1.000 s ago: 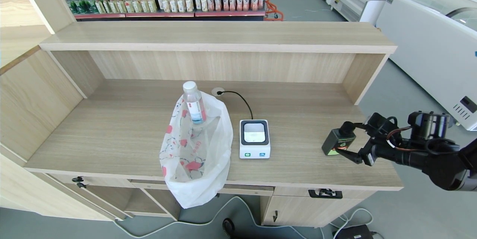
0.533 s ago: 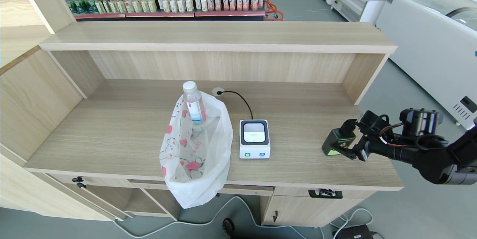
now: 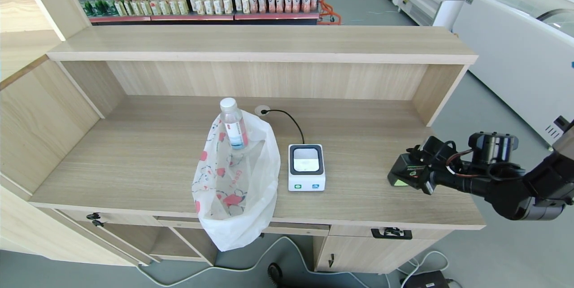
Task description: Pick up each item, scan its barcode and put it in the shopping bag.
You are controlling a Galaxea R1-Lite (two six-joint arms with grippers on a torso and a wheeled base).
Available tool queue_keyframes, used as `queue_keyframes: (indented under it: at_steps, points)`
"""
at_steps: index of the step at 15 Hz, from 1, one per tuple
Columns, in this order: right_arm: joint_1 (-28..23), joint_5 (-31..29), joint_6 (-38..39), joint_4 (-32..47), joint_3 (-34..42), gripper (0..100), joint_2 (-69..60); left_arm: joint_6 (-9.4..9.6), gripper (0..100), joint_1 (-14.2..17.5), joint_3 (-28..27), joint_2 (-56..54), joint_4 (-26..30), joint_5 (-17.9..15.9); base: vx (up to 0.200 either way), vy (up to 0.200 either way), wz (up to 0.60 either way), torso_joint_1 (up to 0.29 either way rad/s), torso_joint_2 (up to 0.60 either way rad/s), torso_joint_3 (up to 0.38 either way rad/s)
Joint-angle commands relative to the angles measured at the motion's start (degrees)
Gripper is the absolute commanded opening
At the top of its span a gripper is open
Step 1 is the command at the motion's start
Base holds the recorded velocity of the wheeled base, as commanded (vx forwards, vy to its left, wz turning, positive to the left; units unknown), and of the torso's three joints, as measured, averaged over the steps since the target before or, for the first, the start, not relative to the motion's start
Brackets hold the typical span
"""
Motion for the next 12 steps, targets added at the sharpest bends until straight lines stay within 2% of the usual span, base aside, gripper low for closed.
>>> queue_keyframes:
  at_steps: [1,8,11,12]
  points:
    - [0.1,0.05,-0.75,-0.22,-0.07,0,0.88,-0.01,100,0.0,0.0,-0.02,0.02,0.0,0.0,0.0,0.0,0.0,0.0,0.0]
    - [-0.87,0.14,-1.45,-1.1,2.48,0,-3.25,-0.01,100,0.0,0.0,-0.02,0.02,0.0,0.0,0.0,0.0,0.0,0.0,0.0]
    - [-7.2,0.32,-1.54,-1.45,12.24,0,-22.85,-0.01,100,0.0,0.0,-0.02,0.02,0.0,0.0,0.0,0.0,0.0,0.0,0.0]
    - [-8.87,0.4,-4.0,-1.98,14.96,0,-28.47,-0.01,100,0.0,0.0,-0.02,0.02,0.0,0.0,0.0,0.0,0.0,0.0,0.0]
